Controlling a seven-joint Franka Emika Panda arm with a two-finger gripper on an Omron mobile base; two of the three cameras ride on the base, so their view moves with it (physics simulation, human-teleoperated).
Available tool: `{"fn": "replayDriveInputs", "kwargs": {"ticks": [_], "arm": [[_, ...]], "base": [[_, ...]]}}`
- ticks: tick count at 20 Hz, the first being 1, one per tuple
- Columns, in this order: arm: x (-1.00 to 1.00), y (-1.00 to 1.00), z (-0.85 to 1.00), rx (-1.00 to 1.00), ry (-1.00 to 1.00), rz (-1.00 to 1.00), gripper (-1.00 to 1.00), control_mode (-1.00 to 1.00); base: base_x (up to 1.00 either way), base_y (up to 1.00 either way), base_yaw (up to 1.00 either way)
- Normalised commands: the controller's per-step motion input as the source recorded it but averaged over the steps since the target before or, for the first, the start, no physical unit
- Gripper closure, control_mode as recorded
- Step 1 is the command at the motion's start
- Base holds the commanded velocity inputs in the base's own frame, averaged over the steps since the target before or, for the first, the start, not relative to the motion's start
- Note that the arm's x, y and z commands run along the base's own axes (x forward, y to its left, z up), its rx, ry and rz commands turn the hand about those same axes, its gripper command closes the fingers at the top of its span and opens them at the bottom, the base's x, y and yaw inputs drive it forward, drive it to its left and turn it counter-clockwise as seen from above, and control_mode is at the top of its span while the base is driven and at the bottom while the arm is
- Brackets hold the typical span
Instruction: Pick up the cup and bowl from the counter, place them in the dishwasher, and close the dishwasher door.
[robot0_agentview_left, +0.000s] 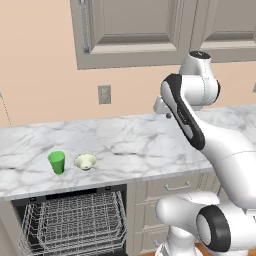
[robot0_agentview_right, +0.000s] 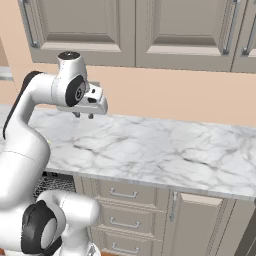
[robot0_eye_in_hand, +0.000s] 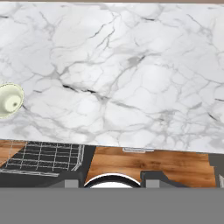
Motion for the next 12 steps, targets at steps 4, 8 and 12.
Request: {"fn": "replayDriveInputs", "kwargs": {"ticks": [4, 8, 12], "arm": [[-0.1, 0.01, -0.01, 0.0, 0.0, 0.0, -1.0, -1.0], [-0.31, 0.11, -0.12, 0.0, -0.05, 0.0, -1.0, -1.0], [-0.36, 0.18, -0.22, 0.0, -0.06, 0.0, -1.0, -1.0]], "base": [[0.0, 0.0, 0.0], [0.0, 0.0, 0.0], [0.0, 0.0, 0.0]]}}
